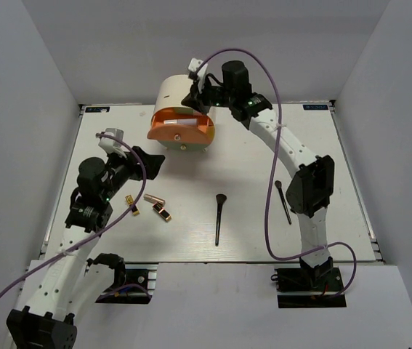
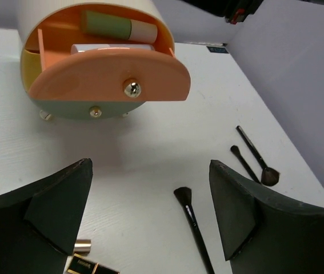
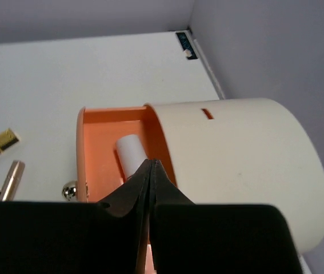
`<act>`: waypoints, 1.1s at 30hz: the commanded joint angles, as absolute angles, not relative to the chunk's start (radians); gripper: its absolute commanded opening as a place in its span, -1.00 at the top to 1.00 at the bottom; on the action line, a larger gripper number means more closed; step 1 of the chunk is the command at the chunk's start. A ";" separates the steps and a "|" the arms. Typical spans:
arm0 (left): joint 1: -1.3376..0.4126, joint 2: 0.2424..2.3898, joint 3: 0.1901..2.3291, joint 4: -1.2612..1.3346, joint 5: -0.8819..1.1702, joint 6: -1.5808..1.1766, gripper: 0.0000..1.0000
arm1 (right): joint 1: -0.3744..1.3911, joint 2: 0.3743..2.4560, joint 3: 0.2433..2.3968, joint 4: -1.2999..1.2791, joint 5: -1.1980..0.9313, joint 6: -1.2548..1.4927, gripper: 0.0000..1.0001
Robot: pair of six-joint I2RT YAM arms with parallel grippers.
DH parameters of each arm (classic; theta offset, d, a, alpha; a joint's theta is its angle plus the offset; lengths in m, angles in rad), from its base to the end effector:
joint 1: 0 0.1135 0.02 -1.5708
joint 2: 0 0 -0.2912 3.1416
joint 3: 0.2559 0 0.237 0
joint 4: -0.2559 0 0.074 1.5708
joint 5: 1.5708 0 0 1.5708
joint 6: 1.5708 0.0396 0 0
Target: Organize the makeup
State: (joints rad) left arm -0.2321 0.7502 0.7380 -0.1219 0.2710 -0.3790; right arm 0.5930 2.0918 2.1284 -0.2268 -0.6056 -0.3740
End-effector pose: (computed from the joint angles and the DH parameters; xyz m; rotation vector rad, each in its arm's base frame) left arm 0.1417 -0.0444 0.3542 0.0789 1.7461 -0.6821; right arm 0.3991 0.2962 0.4143 -1.1932 1.3173 0.6897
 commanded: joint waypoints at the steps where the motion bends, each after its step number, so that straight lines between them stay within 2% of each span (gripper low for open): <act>1: -0.236 0.801 0.703 -0.008 0.317 -0.425 -0.80 | 0.552 1.947 2.091 -0.088 -0.513 -0.197 1.00; 8: -0.236 1.011 0.782 0.035 0.313 -0.416 -0.75 | 0.434 1.902 2.010 -0.286 -0.495 -0.022 1.00; 12: -0.245 1.120 0.837 0.034 0.288 -0.402 -0.72 | 0.348 1.819 1.824 -0.319 -0.581 -0.011 1.00; 13: -0.245 1.161 0.851 0.037 0.276 -0.400 -0.72 | 0.303 1.797 1.772 -0.333 -0.630 -0.012 0.84; 14: -0.245 1.181 0.859 0.038 0.270 -0.397 -0.71 | 0.289 1.790 1.754 -0.348 -0.658 -0.017 0.01; 15: -0.245 1.202 0.870 0.040 0.265 -0.399 -0.67 | 0.273 1.786 1.737 -0.383 -0.681 -0.028 -0.26; 16: -0.256 1.225 0.890 0.043 0.267 -0.391 -0.65 | 0.235 1.776 1.721 -0.399 -0.705 -0.034 -0.36; 19: -0.268 1.319 0.948 0.051 0.281 -0.376 -0.57 | 0.187 1.758 1.642 -0.419 -0.736 -0.057 -0.29; 22: -0.278 1.396 0.992 0.061 0.278 -0.374 -0.52 | 0.164 1.741 1.585 -0.416 -0.756 -0.074 -0.12; 23: -0.290 1.422 1.014 0.064 0.269 -0.376 -0.52 | 0.154 1.738 1.563 -0.413 -0.764 -0.077 0.00; 33: -0.330 1.511 1.097 0.117 0.180 -0.383 -0.50 | 0.135 1.709 1.477 -0.365 -0.788 -0.074 0.17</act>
